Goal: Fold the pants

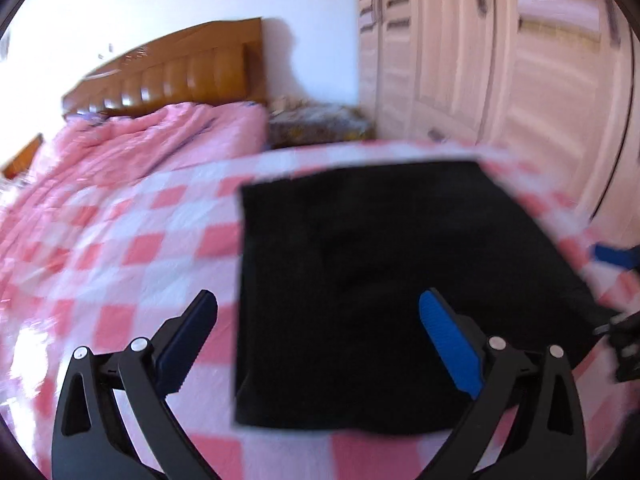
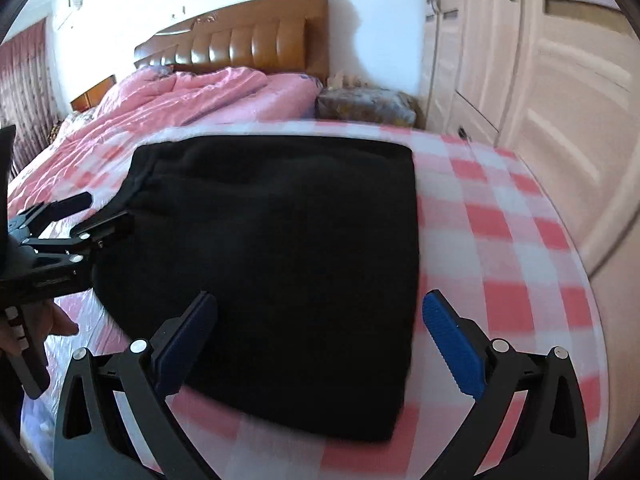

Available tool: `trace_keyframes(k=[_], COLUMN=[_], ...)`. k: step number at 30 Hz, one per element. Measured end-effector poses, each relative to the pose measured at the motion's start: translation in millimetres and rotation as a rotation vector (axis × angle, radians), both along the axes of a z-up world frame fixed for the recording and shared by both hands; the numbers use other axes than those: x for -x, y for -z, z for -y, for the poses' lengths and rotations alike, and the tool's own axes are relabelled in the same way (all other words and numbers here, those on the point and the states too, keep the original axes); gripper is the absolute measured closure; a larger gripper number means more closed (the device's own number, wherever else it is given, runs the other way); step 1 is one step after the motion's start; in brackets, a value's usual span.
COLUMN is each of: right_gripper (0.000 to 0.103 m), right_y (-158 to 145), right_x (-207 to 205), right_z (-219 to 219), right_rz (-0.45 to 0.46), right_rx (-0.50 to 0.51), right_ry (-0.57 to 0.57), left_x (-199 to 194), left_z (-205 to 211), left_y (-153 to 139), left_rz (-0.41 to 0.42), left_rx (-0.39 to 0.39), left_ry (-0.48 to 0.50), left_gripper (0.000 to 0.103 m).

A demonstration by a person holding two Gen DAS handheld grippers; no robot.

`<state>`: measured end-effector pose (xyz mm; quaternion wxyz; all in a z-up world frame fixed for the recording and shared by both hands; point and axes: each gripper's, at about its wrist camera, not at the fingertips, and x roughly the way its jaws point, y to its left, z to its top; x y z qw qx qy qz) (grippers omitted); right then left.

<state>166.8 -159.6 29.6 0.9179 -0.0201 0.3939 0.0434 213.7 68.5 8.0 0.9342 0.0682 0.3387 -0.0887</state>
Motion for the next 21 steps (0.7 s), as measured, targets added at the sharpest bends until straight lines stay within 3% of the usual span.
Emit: trace_keyframes(k=[3, 7, 11, 14, 18, 21], right_gripper=[0.004, 0.004, 0.004, 0.004, 0.004, 0.004], right_y=[-19, -41, -69, -87, -85, -72], right_x=[40, 86, 124, 147, 171, 185], right_z=[7, 17, 23, 19, 3, -12], right_rz=[0.080, 0.158, 0.265, 0.356, 0.418, 0.438], right_rx=[-0.037, -0.082, -0.090, -0.065, -0.033, -0.007], right_ry=[-0.011, -0.033, 0.015, 0.035, 0.046, 0.045], left_x=[28, 94, 147, 184, 201, 204], left_z=[-12, -29, -29, -32, -34, -24], left_y=[-10, -37, -68, -99, -110, -103], left_rz=[0.047, 0.160, 0.273, 0.381, 0.375, 0.351], left_rx=[-0.020, -0.054, -0.108, -0.006, 0.135, 0.116], left_ry=[-0.051, -0.139, -0.172, -0.146, -0.122, -0.149], left_gripper=[0.002, 0.002, 0.002, 0.002, 0.002, 0.002])
